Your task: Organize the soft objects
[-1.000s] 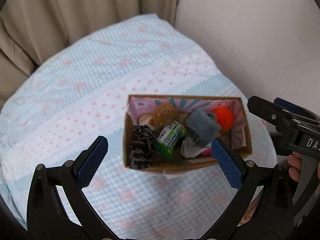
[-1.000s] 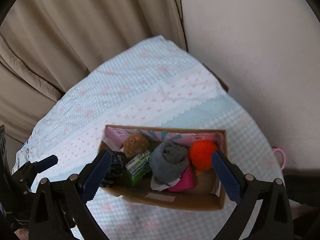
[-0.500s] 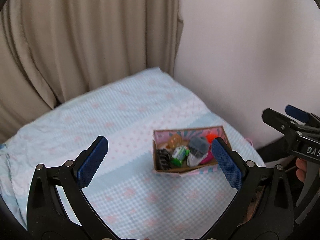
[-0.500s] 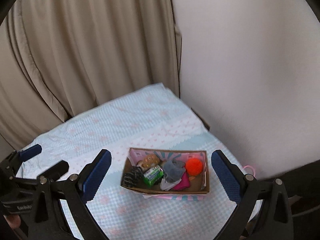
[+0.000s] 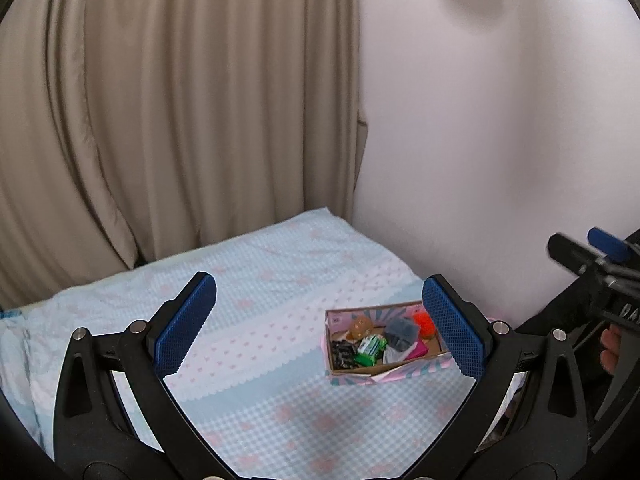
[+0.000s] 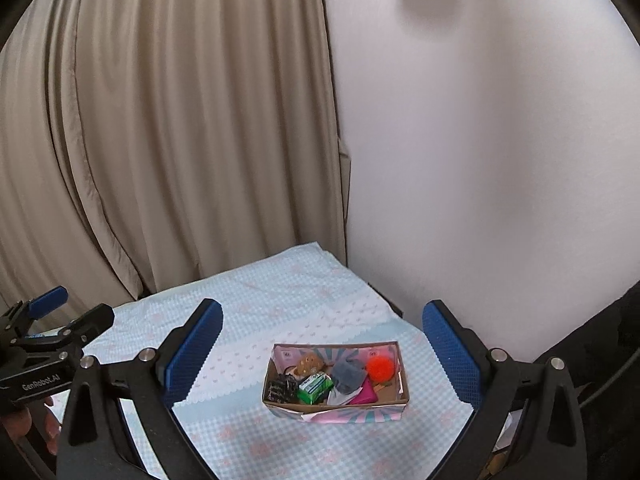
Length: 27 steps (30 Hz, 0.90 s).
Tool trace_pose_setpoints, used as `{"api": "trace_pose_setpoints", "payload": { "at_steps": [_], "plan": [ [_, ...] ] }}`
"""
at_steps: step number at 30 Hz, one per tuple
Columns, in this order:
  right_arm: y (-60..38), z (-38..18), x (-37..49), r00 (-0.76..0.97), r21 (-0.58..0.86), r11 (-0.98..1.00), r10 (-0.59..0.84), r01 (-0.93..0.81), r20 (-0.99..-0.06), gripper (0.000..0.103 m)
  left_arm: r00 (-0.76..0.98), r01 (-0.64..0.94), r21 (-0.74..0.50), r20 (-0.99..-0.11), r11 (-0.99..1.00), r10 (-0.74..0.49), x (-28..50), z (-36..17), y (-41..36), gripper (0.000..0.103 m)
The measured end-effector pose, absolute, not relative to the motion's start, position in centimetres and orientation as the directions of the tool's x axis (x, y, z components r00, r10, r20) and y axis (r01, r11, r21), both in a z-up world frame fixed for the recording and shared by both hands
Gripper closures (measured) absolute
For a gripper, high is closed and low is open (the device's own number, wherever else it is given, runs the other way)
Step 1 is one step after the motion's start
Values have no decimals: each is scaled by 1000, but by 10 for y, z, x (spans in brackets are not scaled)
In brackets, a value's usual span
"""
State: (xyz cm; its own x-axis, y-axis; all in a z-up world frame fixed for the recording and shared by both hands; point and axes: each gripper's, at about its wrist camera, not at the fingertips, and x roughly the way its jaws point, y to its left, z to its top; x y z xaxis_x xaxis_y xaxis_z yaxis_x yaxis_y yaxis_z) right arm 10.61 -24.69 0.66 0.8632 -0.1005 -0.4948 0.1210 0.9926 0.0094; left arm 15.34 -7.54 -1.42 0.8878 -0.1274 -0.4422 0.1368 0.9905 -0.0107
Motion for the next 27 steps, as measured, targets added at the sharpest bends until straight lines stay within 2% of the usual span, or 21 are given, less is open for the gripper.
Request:
{"api": "trace_pose_setpoints", "payload": {
  "at_steps": [10, 27],
  "plan": [
    [-242, 0, 93, 869, 12, 991, -114, 137, -481, 3, 905, 150, 13, -404, 989, -132, 132, -3, -76, 0],
    [-234, 8, 91, 880, -37, 989, -142, 141, -453, 3, 918, 127, -17, -376, 992, -124, 131, -2, -70, 0]
  ]
}}
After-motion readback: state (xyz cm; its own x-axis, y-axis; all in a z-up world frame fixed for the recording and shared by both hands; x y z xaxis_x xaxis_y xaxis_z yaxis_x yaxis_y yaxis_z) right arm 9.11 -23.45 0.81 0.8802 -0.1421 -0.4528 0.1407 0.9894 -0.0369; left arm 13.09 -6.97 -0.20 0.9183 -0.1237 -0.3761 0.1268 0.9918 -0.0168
